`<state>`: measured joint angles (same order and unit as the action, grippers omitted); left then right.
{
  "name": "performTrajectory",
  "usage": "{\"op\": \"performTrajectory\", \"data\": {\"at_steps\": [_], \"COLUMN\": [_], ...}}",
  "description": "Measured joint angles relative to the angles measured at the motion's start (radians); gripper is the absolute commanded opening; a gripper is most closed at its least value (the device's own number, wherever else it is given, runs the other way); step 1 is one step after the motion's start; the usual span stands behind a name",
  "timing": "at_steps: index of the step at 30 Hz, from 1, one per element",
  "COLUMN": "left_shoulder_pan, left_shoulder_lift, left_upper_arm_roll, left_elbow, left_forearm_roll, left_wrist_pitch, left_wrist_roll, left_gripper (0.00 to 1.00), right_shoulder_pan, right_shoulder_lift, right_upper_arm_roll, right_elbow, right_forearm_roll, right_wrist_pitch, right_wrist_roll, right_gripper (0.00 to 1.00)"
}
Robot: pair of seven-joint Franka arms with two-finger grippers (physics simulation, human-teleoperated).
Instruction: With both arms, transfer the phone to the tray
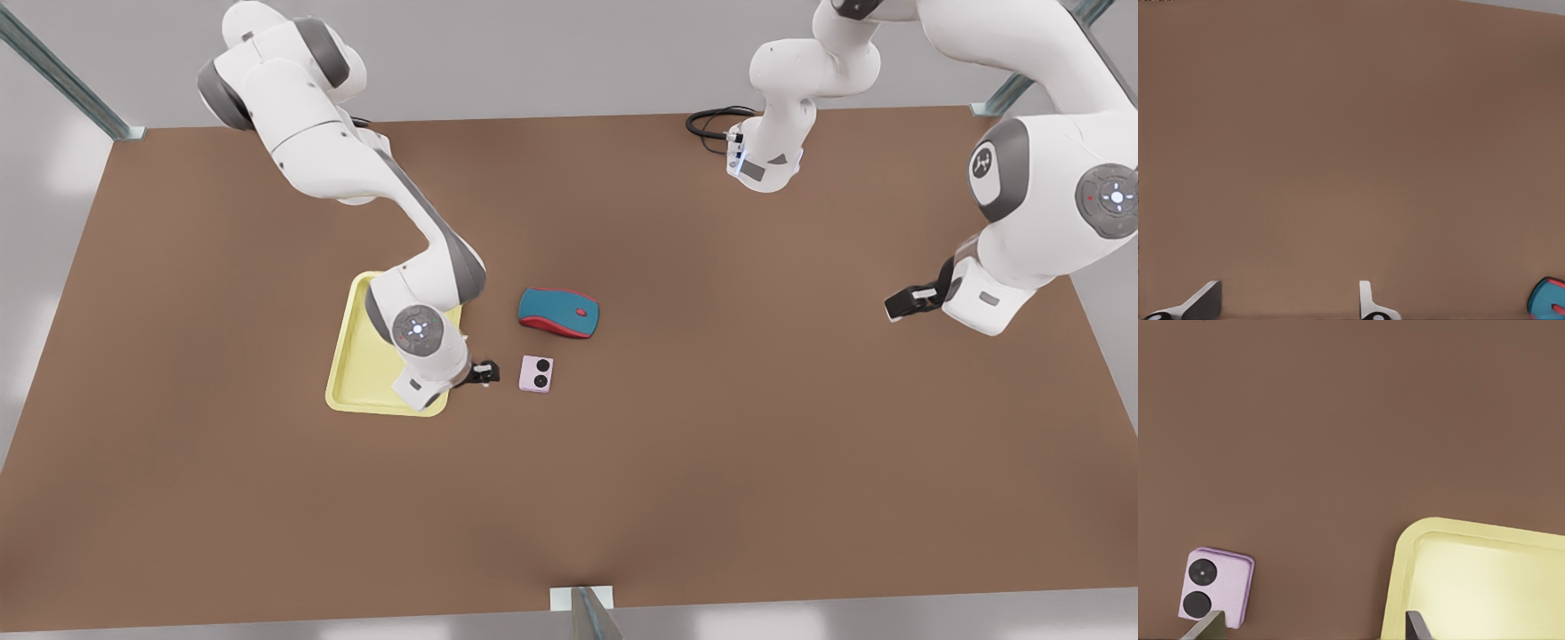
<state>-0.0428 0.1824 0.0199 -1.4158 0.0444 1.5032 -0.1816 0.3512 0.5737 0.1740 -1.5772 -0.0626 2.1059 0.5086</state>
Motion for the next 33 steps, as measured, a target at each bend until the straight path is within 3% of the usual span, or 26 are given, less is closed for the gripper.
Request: {"op": "performTrajectory", "data": {"at_steps": [6, 33], "left_shoulder_pan": [0.002, 0.001], "left_shoulder_lift": [0.008, 0.021], "left_upper_arm_roll": [0.001, 0.003], "left_elbow": [-0.001, 0.001], "left_forearm_roll": [0.008, 0.010], "left_wrist_pitch": [-0.004, -0.004], "left_wrist_roll": [0.055, 0.162], "left_gripper": [1.00, 1.00], "right_shoulder_pan": [0.097, 0.159], "right_shoulder_lift": [0.133, 0.230], "right_upper_arm_roll": [0.000, 0.024], "right_elbow": [0.062, -0.021], "right_forearm_roll": [-0.029, -0.110], "right_wrist_pitch": [0.144, 0.344], "right_wrist_roll": [0.178, 0.614], "right_gripper": [1.00, 1.00]}}
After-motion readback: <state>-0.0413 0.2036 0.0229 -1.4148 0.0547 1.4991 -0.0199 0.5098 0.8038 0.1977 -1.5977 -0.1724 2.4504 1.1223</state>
